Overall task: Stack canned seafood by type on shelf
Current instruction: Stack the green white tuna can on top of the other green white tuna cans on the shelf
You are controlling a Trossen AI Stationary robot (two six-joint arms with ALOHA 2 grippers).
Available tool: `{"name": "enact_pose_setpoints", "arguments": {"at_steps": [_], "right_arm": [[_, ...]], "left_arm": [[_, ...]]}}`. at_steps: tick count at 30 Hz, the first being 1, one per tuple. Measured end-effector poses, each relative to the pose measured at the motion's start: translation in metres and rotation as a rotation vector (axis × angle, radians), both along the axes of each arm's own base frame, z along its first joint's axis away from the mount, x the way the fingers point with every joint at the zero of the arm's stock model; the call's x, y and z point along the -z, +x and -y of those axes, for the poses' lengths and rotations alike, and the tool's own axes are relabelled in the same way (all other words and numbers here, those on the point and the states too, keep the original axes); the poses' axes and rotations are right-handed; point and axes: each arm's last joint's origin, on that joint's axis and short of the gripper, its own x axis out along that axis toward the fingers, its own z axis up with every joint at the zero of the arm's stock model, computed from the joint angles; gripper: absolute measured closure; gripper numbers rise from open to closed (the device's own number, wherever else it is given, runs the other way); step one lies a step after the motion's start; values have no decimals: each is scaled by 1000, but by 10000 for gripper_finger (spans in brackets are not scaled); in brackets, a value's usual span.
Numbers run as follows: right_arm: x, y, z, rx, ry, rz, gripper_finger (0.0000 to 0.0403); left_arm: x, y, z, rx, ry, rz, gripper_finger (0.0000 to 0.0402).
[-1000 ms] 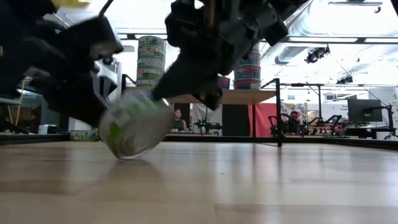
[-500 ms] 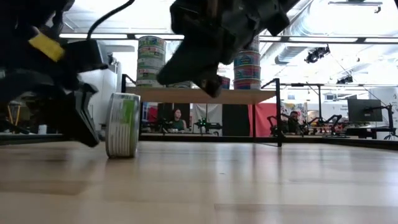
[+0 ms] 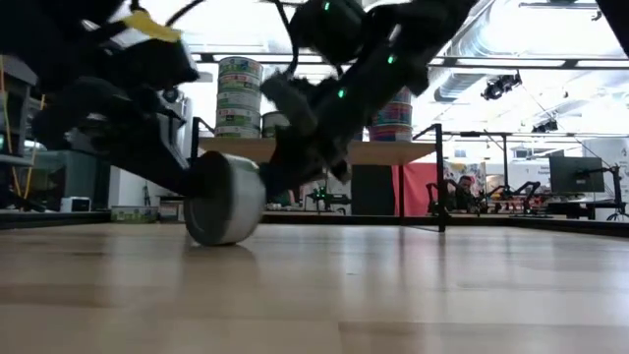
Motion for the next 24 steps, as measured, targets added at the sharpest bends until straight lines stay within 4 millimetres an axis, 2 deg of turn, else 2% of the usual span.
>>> {"name": "enact_pose_setpoints", "arguments": {"at_steps": [5, 12, 18, 24], "right_arm": [[10, 7, 6, -4, 52, 35, 403], [7, 9, -6, -141, 74, 73, 403], [6, 9, -11, -210, 86, 85, 403], [3, 9, -9, -217, 36, 93, 403]], "left_arm": [[6, 12, 1, -48, -89, 68, 401], [16, 28, 12, -11, -204, 184, 401], [23, 34, 16, -14, -243, 211, 401], [19, 36, 17, 11, -245, 231, 401]]}}
